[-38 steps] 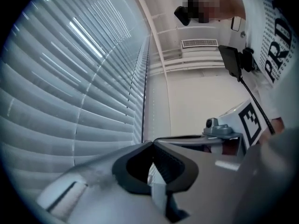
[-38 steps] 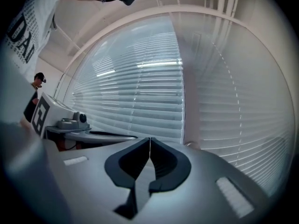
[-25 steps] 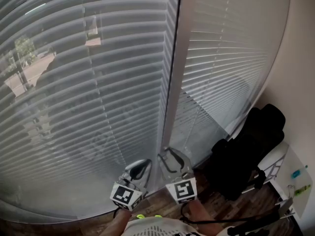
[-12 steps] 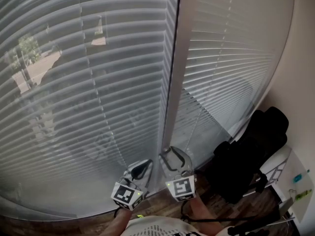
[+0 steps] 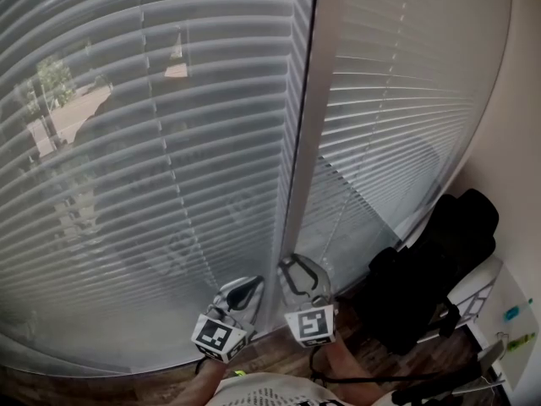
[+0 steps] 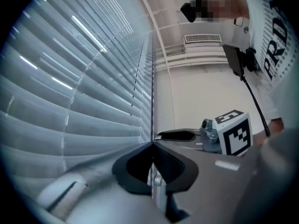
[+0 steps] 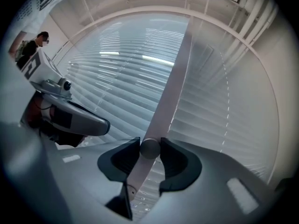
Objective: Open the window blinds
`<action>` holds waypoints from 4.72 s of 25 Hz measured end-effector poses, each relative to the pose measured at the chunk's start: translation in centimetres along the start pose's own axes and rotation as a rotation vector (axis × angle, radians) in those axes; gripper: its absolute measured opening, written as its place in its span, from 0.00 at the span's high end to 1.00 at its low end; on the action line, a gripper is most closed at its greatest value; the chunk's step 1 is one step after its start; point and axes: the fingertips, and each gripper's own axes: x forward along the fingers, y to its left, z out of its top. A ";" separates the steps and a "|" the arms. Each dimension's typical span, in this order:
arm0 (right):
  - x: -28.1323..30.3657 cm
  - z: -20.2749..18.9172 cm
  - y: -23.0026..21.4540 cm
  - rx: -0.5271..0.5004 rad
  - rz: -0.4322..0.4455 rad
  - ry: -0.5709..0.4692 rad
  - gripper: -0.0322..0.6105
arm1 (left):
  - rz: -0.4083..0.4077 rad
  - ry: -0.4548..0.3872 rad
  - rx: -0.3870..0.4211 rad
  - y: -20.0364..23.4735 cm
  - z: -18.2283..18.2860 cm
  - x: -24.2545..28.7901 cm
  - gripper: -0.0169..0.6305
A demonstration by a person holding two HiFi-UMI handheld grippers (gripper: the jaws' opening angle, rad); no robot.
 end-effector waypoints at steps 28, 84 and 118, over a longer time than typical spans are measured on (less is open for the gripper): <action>0.0 -0.4 -0.8 0.302 -0.006 -0.042 0.74 | -0.020 -0.003 -0.010 -0.3 -0.1 0.7 0.99; 0.0 -0.3 0.2 -0.088 0.014 0.068 0.72 | -0.011 -0.003 -0.013 -0.9 0.3 -0.3 0.99; 0.1 -1.0 -0.9 0.379 0.016 0.020 0.74 | 0.007 -0.010 -0.017 -0.3 0.6 -0.7 0.99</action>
